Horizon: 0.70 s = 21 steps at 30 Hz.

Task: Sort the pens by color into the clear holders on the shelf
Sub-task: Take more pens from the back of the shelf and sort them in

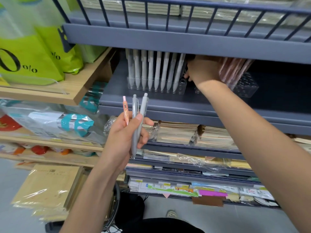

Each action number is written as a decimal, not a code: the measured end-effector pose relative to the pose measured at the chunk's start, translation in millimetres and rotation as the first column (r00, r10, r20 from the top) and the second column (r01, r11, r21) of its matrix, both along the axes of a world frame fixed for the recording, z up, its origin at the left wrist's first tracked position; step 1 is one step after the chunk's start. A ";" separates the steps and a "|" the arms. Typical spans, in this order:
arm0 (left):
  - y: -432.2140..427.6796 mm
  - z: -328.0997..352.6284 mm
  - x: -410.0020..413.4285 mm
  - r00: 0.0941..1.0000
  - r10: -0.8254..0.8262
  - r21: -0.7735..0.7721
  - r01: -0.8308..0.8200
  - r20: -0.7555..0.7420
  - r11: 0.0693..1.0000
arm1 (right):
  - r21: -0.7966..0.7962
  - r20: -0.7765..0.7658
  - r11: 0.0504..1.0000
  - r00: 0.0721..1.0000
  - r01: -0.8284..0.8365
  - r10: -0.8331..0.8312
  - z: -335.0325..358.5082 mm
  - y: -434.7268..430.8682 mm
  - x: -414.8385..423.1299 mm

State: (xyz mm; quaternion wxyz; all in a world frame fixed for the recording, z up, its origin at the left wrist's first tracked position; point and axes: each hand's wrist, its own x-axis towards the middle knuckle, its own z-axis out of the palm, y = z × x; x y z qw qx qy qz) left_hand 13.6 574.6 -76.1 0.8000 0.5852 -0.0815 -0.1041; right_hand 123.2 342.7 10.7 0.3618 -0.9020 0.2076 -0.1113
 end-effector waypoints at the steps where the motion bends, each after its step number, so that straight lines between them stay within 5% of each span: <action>1: -1.3 0.1 -0.3 1.000 0.001 -0.008 -0.001 -0.004 1.000 | 0.047 0.007 0.999 1.000 0.002 -0.003 0.5 0.3 -0.9; 5: -8.8 -0.6 -1.3 1.000 0.004 -0.039 -0.005 -0.015 0.999 | 0.168 0.024 0.986 1.000 -0.011 0.008 -1.0 3.8 -27.4; 9: -21.9 -1.7 -2.7 0.999 -0.038 -0.039 0.038 -0.017 0.999 | 0.140 0.384 0.971 0.915 -0.193 0.127 -18.6 10.8 -79.5; 14: -47.3 -0.6 -6.2 0.994 -0.112 -0.010 0.112 -0.015 0.994 | 0.116 0.169 0.813 0.818 -0.570 0.550 -30.3 14.1 -105.6; 21: -68.8 1.7 -8.5 0.994 -0.113 -0.010 0.113 -0.012 0.994 | 0.441 0.320 0.759 0.874 -0.479 0.366 -25.6 -16.2 -108.6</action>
